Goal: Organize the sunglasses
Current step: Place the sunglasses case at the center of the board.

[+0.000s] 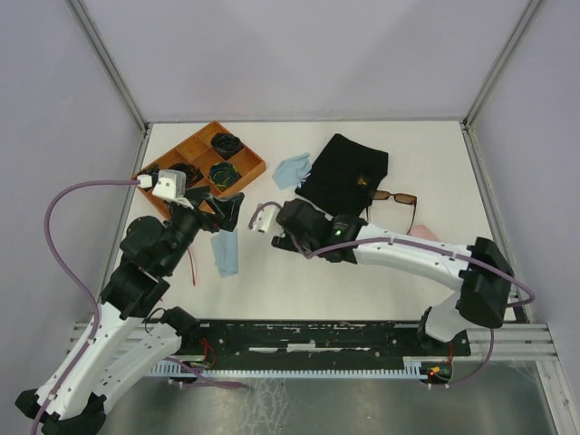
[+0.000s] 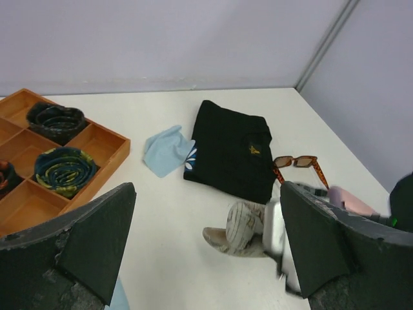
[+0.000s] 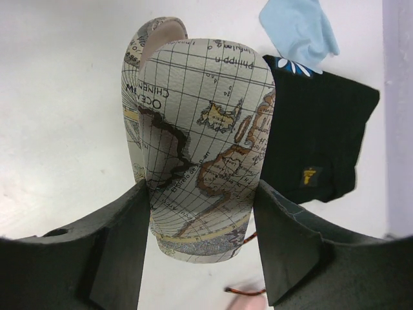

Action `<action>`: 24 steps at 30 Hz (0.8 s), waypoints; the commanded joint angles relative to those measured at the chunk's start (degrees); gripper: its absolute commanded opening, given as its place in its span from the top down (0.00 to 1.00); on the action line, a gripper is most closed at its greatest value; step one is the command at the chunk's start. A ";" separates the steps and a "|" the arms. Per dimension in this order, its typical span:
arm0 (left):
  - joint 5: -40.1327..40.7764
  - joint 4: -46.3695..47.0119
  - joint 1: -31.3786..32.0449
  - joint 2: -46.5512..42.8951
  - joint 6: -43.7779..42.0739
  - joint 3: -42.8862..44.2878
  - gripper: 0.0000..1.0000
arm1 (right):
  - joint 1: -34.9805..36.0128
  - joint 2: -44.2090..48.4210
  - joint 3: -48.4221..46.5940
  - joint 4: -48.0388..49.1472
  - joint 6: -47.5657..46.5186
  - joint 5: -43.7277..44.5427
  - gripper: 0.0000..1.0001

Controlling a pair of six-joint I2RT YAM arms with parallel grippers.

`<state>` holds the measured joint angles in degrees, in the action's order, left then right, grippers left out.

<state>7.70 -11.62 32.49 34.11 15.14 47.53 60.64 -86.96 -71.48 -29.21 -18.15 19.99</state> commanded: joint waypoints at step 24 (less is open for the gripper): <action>7.59 -1.87 -0.15 -2.50 -3.20 -0.16 0.01 | 6.99 -20.03 6.38 20.63 -22.53 19.96 0.54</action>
<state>15.09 -14.66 32.49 31.14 13.80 47.18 67.51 -107.48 -65.36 -12.16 -41.34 38.04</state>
